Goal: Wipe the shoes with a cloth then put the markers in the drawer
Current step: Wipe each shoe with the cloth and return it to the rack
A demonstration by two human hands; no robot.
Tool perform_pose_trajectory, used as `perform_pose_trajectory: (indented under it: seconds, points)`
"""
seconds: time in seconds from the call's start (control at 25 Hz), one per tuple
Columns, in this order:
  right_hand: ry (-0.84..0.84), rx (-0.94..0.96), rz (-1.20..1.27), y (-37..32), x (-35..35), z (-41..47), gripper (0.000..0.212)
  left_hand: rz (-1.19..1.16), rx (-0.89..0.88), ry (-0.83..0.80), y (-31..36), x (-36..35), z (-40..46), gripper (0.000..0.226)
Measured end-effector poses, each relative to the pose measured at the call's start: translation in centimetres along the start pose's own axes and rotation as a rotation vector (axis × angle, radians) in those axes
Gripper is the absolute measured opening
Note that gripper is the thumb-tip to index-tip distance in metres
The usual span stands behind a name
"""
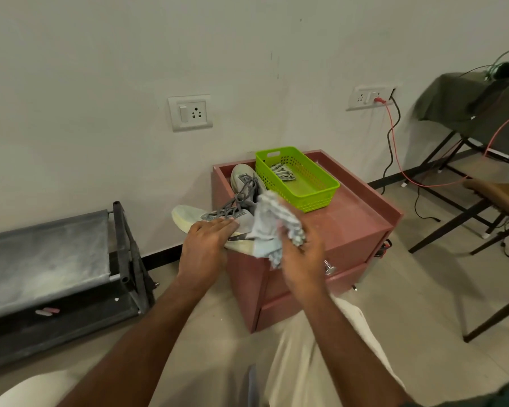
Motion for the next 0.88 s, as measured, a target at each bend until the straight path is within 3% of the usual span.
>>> perform_pose_trajectory:
  seconds: [0.08, 0.16, 0.24, 0.36, 0.4, 0.48, 0.56, 0.68, 0.88]
  points:
    - [0.222, 0.116, -0.14, 0.3, 3.4, 1.0, 0.055, -0.041, 0.052, 0.002, -1.0, -0.3, -0.1, 0.06]
    - [0.34, 0.142, -0.298, 1.0, 5.3, 1.3, 0.064, -0.091, 0.096, -0.013, -1.7, -0.4, -0.1, 0.066]
    - [0.247, 0.07, -0.408, 2.2, 3.6, 1.4, 0.065, -0.111, 0.124, -0.033, -1.7, -0.5, 0.1, 0.068]
    - [-0.186, 0.106, -0.473, 3.5, -2.2, -0.8, 0.065, -0.114, 0.156, -0.04, -1.8, -0.3, 0.2, 0.065]
    - [-0.258, 0.143, -0.42, 3.2, -3.1, -1.2, 0.065, -0.122, 0.19, -0.041, -2.4, -0.1, 0.0, 0.064]
    - [-0.226, 0.065, -0.141, 2.0, -2.6, -0.5, 0.055, -0.15, 0.273, -0.049, -3.7, 0.1, -0.4, 0.064]
    - [0.034, -0.054, 0.025, 2.1, 0.4, 1.2, 0.044, -0.16, 0.3, -0.079, -4.1, -0.1, -0.7, 0.065]
    - [0.237, 0.066, -0.326, 2.1, 2.7, 1.4, 0.053, -0.178, 0.284, -0.121, -2.6, -0.9, -0.6, 0.066]
    - [-0.011, 0.202, -0.744, 2.1, -1.2, -1.2, 0.068, -0.129, 0.24, -0.146, -0.6, -1.2, -0.2, 0.058]
Point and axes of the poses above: each hand's wrist, its own z-axis towards the middle knuckle, its own x-axis out of the back of the hand, y = z × x, the point moved 6 cm from there along z, towards the middle knuckle
